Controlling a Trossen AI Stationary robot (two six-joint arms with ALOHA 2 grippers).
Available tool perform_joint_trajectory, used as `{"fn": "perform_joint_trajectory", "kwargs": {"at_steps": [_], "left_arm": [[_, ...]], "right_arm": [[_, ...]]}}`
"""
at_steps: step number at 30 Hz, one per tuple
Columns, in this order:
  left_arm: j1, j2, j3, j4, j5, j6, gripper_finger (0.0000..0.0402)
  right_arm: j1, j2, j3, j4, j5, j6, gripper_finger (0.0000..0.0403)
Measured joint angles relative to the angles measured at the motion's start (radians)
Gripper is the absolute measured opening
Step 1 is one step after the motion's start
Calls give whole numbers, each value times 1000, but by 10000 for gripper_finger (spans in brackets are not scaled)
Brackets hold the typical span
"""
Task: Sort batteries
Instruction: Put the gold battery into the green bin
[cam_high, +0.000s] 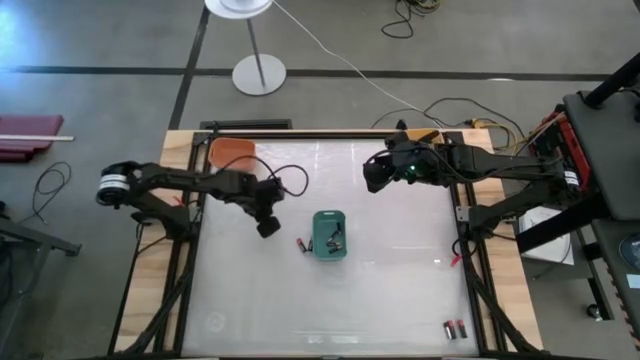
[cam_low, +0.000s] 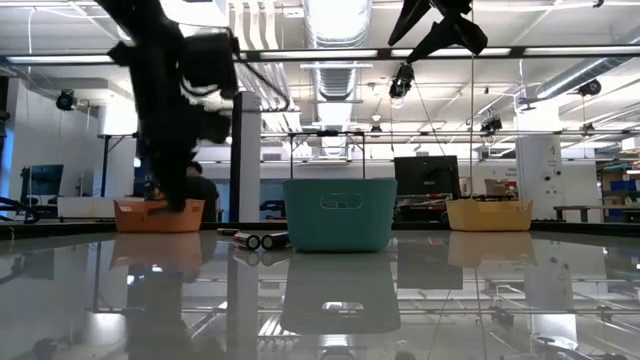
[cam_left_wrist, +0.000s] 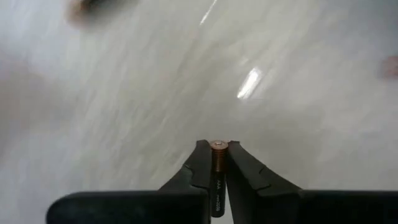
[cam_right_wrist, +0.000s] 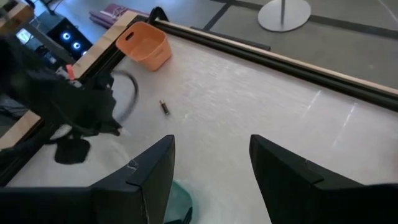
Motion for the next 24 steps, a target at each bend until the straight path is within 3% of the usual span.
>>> {"fn": "perform_joint_trajectory", "kwargs": {"at_steps": [6, 11, 24], "left_arm": [[-5, -56, 128, -2, 37, 136, 3], [-23, -34, 242, 117, 102, 194, 2], [-123, 302, 558, 146, 126, 220, 4]], "right_arm": [[0, 0, 0, 0, -2, -7, 201], [0, 6, 0, 4, -2, -8, 201], [17, 6, 6, -1, -3, -10, 201]]}}
